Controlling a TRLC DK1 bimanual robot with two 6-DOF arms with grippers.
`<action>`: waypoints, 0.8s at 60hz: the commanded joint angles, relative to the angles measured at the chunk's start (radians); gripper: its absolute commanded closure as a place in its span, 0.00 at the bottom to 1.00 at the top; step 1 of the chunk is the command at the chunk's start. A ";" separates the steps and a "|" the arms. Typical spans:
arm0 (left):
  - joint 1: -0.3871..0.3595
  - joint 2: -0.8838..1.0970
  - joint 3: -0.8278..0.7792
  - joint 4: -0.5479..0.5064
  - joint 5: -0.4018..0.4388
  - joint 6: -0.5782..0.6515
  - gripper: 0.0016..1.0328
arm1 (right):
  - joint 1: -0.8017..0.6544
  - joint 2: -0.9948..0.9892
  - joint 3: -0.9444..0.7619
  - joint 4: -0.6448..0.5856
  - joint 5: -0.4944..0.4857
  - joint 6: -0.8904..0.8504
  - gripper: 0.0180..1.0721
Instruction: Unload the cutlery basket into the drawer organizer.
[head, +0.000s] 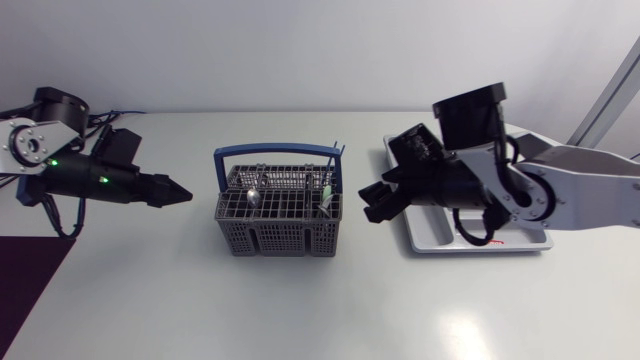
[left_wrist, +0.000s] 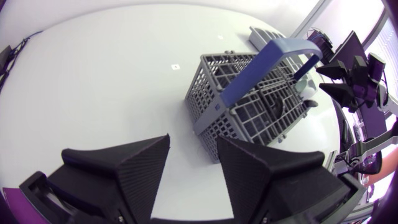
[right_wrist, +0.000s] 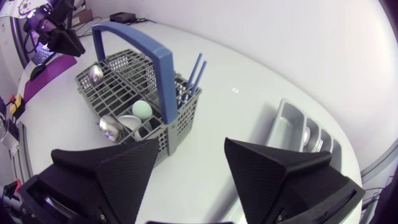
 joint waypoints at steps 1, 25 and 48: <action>0.000 -0.072 0.032 -0.056 0.030 0.023 0.39 | -0.023 -0.051 -0.035 -0.038 -0.006 -0.015 0.17; -0.294 -0.150 0.032 -0.097 0.067 -0.196 0.41 | -0.037 -0.118 -0.089 -0.081 -0.035 -0.013 0.17; -0.383 0.014 0.046 0.096 -0.089 -0.276 0.59 | -0.040 -0.135 -0.099 -0.096 -0.063 -0.010 0.17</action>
